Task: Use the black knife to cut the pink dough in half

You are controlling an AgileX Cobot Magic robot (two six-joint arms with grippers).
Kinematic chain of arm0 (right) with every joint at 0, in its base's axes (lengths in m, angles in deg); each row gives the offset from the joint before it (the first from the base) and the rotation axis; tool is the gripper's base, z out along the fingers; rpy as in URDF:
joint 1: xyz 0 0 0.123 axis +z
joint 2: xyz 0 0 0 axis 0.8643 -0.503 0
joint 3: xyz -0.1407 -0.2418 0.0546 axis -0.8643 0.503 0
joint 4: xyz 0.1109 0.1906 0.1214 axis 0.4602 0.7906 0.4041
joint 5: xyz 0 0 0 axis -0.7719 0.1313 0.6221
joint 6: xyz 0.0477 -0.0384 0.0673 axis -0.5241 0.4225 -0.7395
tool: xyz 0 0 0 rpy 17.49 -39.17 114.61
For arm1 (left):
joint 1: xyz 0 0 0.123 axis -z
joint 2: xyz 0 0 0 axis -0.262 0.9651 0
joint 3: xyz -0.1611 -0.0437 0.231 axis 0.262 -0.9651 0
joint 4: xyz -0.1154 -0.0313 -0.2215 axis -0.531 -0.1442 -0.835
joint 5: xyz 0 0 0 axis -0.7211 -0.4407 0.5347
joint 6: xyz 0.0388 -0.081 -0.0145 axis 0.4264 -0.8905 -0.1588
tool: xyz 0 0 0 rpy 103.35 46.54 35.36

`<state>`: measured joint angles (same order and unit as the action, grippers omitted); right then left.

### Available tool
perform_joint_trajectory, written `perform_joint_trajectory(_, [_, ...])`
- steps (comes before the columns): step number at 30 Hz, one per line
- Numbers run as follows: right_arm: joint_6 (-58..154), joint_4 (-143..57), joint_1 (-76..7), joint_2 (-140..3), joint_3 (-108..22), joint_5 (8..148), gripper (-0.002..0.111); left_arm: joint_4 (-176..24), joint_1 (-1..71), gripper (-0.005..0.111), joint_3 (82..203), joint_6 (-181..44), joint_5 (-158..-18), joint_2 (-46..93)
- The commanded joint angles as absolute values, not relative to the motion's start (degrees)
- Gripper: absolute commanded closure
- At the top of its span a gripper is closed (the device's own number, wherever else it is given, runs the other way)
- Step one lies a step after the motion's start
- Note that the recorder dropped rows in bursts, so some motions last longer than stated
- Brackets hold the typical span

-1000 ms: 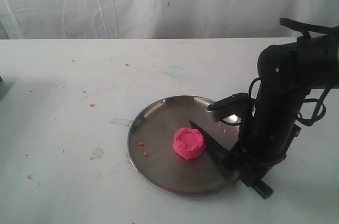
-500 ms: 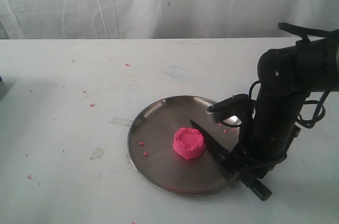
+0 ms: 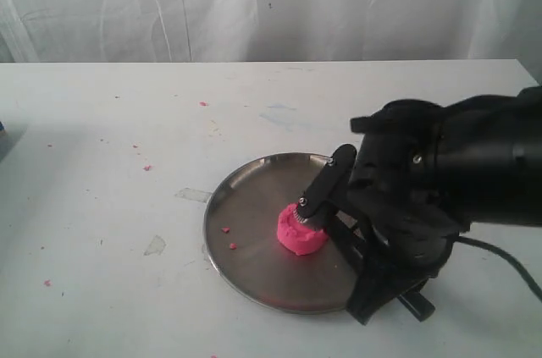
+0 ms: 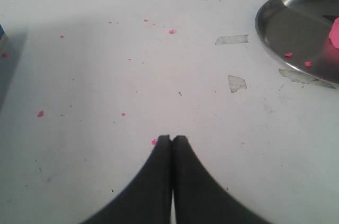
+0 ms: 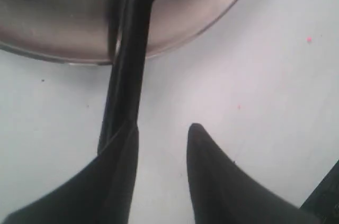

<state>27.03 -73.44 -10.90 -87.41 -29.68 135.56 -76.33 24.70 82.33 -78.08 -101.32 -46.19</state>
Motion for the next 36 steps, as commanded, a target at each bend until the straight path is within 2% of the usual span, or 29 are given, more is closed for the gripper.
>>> perform_joint_trajectory(1, [25.2,-75.8,-7.3,-87.8,-27.8,131.8,0.078,-76.3,24.5,0.107,82.0,-78.0,-101.2,-46.4])
perform_joint_trajectory(2, [25.2,-75.8,-7.2,-87.9,-27.5,131.7,0.077,-76.3,24.5,0.107,82.0,-78.0,-101.2,-46.4])
perform_joint_trajectory(6, [25.2,-75.6,-7.2,-90.7,-25.7,131.6,0.060,-76.3,24.5,0.107,82.0,-78.0,-101.2,-46.4])
perform_joint_trajectory(24, [17.3,-82.6,-7.2,-100.7,-25.7,133.3,0.060,-76.3,24.5,0.107,82.0,-78.0,-101.2,-46.4])
perform_joint_trajectory(29, [15.5,-84.4,-7.2,-100.8,-25.7,133.4,0.065,-76.3,24.5,0.107,82.0,-78.0,-101.2,-46.4])
perform_joint_trajectory(36, [15.5,-84.4,-7.2,-100.8,-25.7,133.5,0.082,-76.3,24.5,0.107,82.0,-78.0,-101.2,-46.4])
